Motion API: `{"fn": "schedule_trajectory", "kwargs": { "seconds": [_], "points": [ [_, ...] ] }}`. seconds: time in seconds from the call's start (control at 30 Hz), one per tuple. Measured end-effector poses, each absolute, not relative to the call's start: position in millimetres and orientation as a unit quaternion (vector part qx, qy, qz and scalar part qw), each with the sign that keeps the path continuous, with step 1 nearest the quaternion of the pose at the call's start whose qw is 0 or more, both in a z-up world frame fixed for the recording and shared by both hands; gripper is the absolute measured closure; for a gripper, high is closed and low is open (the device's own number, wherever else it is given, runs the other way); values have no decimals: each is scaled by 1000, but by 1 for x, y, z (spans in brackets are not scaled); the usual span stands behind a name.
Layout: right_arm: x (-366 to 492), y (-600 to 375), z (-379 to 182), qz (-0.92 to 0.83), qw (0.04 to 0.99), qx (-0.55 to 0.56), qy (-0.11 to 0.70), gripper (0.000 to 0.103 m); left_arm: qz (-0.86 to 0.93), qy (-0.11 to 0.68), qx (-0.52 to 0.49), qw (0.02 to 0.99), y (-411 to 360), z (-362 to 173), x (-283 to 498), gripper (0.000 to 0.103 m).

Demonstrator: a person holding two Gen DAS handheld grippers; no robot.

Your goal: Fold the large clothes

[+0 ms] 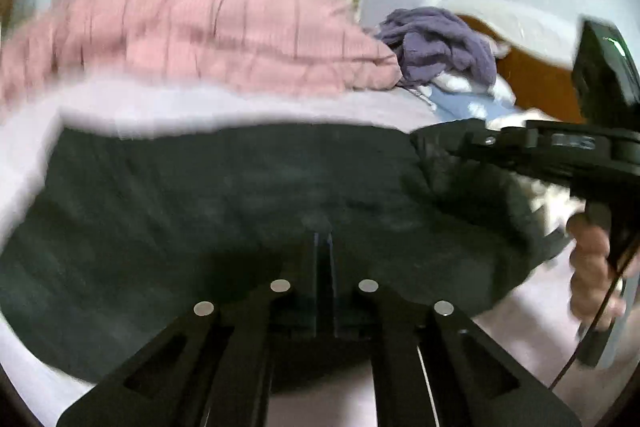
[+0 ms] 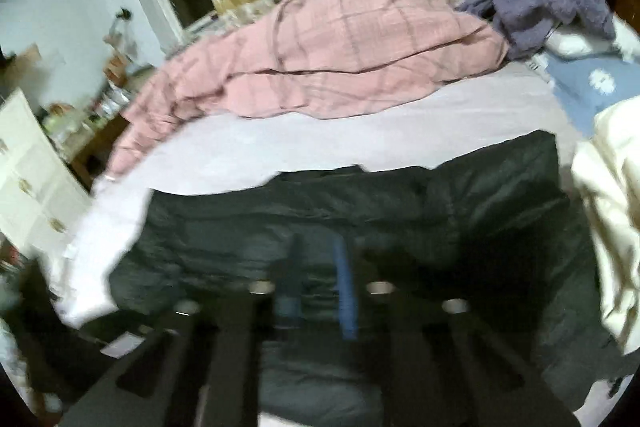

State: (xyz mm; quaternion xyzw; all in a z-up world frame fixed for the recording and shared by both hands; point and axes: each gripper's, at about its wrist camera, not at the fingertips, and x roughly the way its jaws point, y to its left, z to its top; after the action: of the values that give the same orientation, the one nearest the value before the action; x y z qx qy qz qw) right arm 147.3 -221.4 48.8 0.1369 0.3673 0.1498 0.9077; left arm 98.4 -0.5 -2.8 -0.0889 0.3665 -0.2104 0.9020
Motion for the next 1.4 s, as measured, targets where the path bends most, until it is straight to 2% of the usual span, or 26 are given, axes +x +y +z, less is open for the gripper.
{"fn": "schedule_trajectory", "kwargs": {
  "seconds": [0.07, 0.23, 0.33, 0.5, 0.63, 0.87, 1.03, 1.1, 1.23, 1.4],
  "points": [
    [148, -217, 48, 186, 888, 166, 386, 97, -214, 405, -118, 881, -3, -18, 105, 102],
    [164, -175, 26, 213, 853, 155, 452, 97, -212, 426, -130, 870, -7, -46, 105, 101],
    [186, -150, -1, 211, 824, 145, 506, 97, -222, 434, -192, 852, 10, -63, 113, 100],
    [227, -136, -41, 157, 809, 119, 554, 99, -204, 417, -152, 873, -2, -65, 105, 100],
    [257, -135, -41, 132, 826, 114, 536, 103, -213, 420, -176, 864, 3, -69, 105, 100],
    [305, -141, -59, 129, 813, 157, 546, 103, -206, 417, -159, 871, -1, -69, 99, 100],
    [322, -135, -64, 96, 824, 139, 541, 103, -196, 413, -136, 879, -5, -68, 94, 100],
    [307, -145, -43, 105, 838, 139, 518, 103, -197, 413, -138, 879, -6, -68, 96, 100],
    [232, -182, 15, 108, 896, 96, 420, 103, -194, 413, -131, 880, -8, -68, 97, 100],
    [121, -245, 45, 119, 909, 189, 353, 103, -183, 408, -107, 888, -14, -66, 103, 100]
  ]
}}
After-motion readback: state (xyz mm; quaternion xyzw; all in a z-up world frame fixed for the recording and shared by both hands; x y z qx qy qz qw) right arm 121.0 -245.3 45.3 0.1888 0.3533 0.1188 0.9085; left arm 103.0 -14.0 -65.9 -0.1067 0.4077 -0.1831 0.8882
